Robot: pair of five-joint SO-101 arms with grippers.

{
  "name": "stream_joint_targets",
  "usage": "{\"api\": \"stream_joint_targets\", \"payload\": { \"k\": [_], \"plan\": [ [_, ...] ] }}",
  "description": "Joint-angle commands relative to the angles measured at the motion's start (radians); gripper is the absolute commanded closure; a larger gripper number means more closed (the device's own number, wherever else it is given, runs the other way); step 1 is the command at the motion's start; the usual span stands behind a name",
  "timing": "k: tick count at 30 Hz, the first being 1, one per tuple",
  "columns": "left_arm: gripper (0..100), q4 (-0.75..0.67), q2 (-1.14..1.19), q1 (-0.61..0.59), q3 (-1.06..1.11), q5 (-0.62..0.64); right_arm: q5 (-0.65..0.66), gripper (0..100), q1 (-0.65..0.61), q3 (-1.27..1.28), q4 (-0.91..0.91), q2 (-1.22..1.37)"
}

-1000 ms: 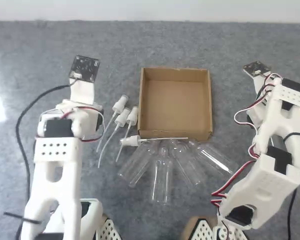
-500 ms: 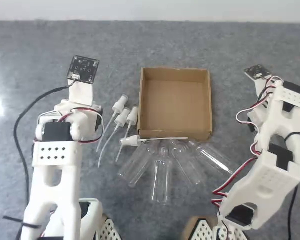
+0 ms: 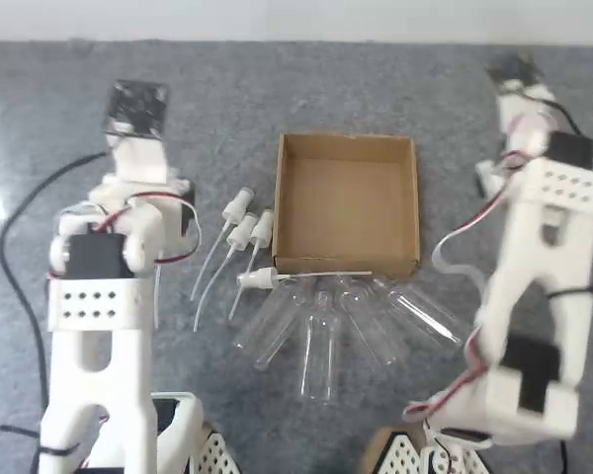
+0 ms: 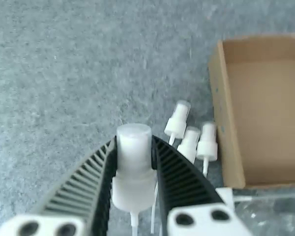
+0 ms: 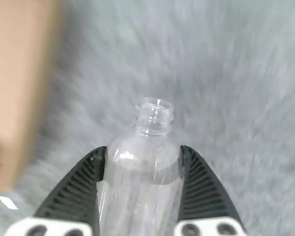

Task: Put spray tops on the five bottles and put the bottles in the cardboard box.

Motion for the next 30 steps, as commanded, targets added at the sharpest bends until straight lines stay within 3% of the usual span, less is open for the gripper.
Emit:
{"api": "stream_joint_targets", "payload": {
  "k": [1, 7, 12, 18, 21, 25, 30],
  "plan": [
    [99, 0.068, -0.044, 0.006, -0.182, 0.074, -0.089, 99.2, -0.193, 0.094, -0.059, -0.254],
    [99, 0.094, -0.052, 0.000, -0.404, 0.226, -0.169, 99.2, -0.565, 0.387, -0.271, -0.479],
    [99, 0.064, -0.175, 0.000, -0.466, 0.290, -0.183, 99.2, -0.769, 0.546, -0.433, -0.538],
    [99, 0.032, -0.216, 0.002, -0.438, 0.308, -0.195, 99.2, -0.924, 0.565, -0.461, -0.547],
    [99, -0.060, -0.226, -0.018, -0.377, 0.358, -0.195, 99.2, -0.981, 0.569, -0.469, -0.547],
    [99, -0.186, -0.218, -0.025, -0.328, 0.368, -0.193, 98.9, -1.018, 0.623, -0.470, -0.549],
    [99, -0.241, -0.216, -0.020, -0.315, 0.388, -0.196, 99.2, -0.998, 0.744, -0.572, -0.602]
  ]
}}
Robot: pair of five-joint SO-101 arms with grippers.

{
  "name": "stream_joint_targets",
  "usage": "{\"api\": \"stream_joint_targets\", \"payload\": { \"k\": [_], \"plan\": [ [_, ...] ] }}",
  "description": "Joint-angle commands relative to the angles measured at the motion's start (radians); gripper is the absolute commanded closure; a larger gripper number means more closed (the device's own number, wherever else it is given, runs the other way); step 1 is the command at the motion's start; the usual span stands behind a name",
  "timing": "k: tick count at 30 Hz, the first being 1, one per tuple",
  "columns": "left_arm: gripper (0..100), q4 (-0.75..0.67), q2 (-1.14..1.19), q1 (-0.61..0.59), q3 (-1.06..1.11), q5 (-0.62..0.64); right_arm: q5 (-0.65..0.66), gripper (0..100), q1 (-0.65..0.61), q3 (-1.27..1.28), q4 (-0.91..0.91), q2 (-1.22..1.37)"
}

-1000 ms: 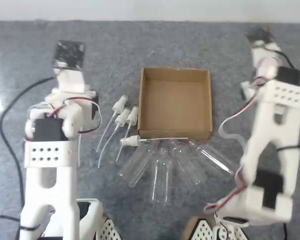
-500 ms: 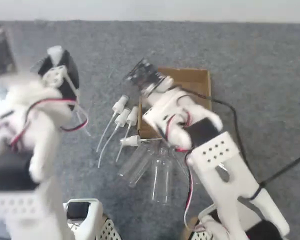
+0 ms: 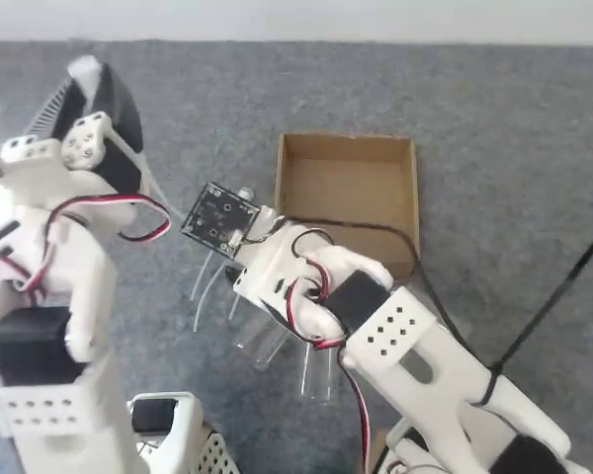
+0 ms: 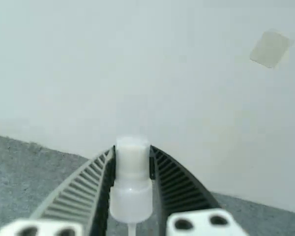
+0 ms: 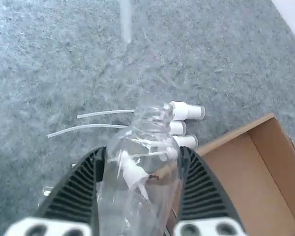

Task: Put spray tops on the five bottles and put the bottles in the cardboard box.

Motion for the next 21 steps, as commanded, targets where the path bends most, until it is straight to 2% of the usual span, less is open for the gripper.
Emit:
{"api": "stream_joint_targets", "payload": {
  "k": [1, 5, 10, 15, 21],
  "plan": [
    [99, -0.051, -0.011, 0.000, -0.007, 0.017, -0.014, 99.2, 0.010, 0.087, -0.137, -0.101],
    [99, -0.048, -0.009, 0.017, -0.002, 0.034, -0.052, 99.2, 0.010, 0.238, -0.280, -0.205],
    [99, -0.055, -0.009, 0.083, 0.081, 0.032, -0.058, 99.2, 0.008, 0.302, -0.286, -0.329],
    [99, -0.124, -0.011, 0.104, 0.165, 0.034, -0.060, 99.2, 0.008, 0.336, -0.283, -0.387],
    [99, -0.123, -0.012, 0.106, 0.128, 0.035, -0.060, 99.2, 0.008, 0.338, -0.282, -0.389]
  ]
}}
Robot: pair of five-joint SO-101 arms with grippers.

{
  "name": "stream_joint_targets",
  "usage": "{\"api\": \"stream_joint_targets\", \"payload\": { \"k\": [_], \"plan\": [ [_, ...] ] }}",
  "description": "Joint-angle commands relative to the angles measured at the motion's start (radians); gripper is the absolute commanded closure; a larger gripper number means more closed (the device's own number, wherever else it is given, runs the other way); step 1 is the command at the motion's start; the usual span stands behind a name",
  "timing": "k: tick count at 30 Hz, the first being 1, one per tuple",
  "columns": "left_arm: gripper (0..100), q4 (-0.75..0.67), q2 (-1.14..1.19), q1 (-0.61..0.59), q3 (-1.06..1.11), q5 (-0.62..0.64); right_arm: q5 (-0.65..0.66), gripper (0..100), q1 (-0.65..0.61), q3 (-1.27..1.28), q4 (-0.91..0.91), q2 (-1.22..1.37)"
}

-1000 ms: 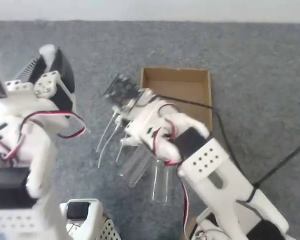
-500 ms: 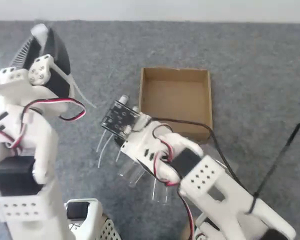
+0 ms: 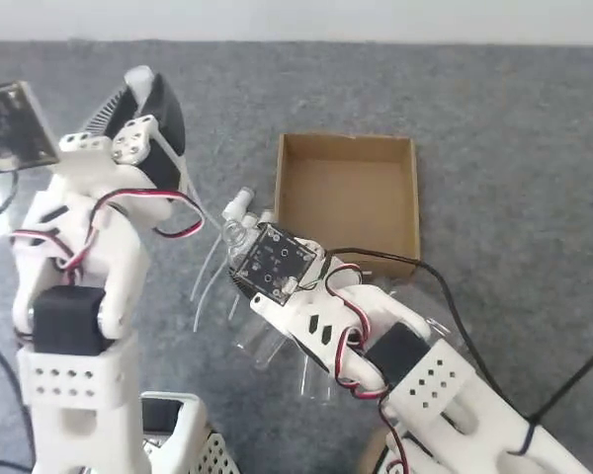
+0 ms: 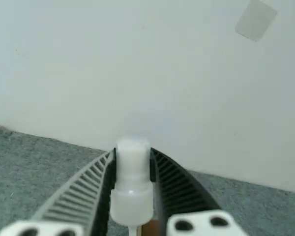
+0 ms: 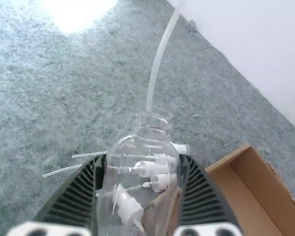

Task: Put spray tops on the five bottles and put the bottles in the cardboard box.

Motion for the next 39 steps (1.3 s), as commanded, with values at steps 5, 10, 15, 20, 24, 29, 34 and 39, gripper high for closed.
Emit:
{"api": "stream_joint_targets", "payload": {
  "k": [5, 10, 15, 20, 24, 29, 34, 39],
  "plan": [
    [99, 0.066, -0.012, 0.028, -0.153, 0.011, -0.011, 99.2, 0.008, -0.009, -0.022, -0.038],
    [99, 0.074, -0.009, 0.106, -0.147, 0.011, -0.011, 99.2, 0.010, -0.009, -0.021, -0.038],
    [99, 0.046, -0.012, 0.104, -0.047, 0.011, -0.011, 99.2, 0.012, 0.000, -0.021, -0.039],
    [99, 0.060, -0.018, 0.114, 0.028, 0.011, -0.002, 99.2, 0.016, 0.002, -0.019, -0.048],
    [99, 0.058, -0.018, 0.121, 0.104, 0.011, -0.003, 99.2, 0.016, 0.023, -0.027, -0.065],
    [99, 0.060, -0.020, 0.163, 0.163, 0.012, -0.044, 99.2, 0.067, 0.046, -0.226, -0.077],
    [99, 0.058, -0.020, 0.213, 0.229, 0.011, -0.252, 99.2, 0.148, 0.071, -0.337, -0.051],
    [99, 0.066, -0.020, 0.245, 0.246, 0.006, -0.256, 99.2, 0.153, 0.071, -0.380, -0.013]
  ]
}}
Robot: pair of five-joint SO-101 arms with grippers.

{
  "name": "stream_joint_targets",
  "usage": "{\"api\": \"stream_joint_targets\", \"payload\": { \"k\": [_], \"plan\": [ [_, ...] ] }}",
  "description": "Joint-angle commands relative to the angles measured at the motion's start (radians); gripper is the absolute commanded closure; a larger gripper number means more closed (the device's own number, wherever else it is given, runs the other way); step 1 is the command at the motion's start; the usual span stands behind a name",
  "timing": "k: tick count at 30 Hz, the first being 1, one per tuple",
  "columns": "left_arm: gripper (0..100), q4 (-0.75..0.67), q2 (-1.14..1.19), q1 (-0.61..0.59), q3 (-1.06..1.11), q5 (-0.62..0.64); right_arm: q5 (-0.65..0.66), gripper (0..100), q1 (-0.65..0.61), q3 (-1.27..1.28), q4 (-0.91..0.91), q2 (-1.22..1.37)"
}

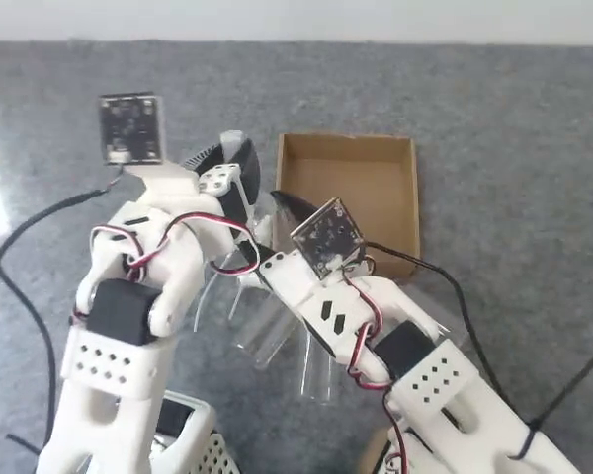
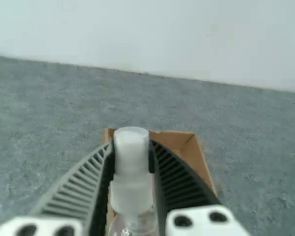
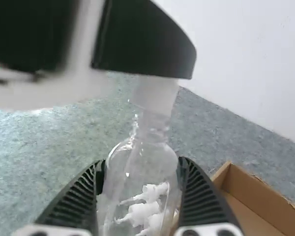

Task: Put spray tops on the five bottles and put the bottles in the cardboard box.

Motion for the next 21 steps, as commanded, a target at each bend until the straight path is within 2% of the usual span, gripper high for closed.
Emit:
{"api": "stream_joint_targets", "payload": {
  "k": [1, 11, 16, 21],
  "plan": [
    [99, 0.012, -0.002, 0.011, 0.010, -0.002, -0.018, 99.2, 0.044, -0.026, -0.065, 0.008],
    [97, 0.035, -0.002, 0.048, -0.010, -0.213, -0.011, 99.2, 0.053, -0.021, -0.064, 0.042],
    [86, 0.043, 0.006, 0.048, -0.024, -0.215, 0.029, 99.2, 0.051, -0.021, -0.062, 0.042],
    [86, 0.043, -0.002, 0.048, -0.036, -0.215, 0.029, 99.2, 0.051, -0.018, -0.070, 0.042]
  ]
}}
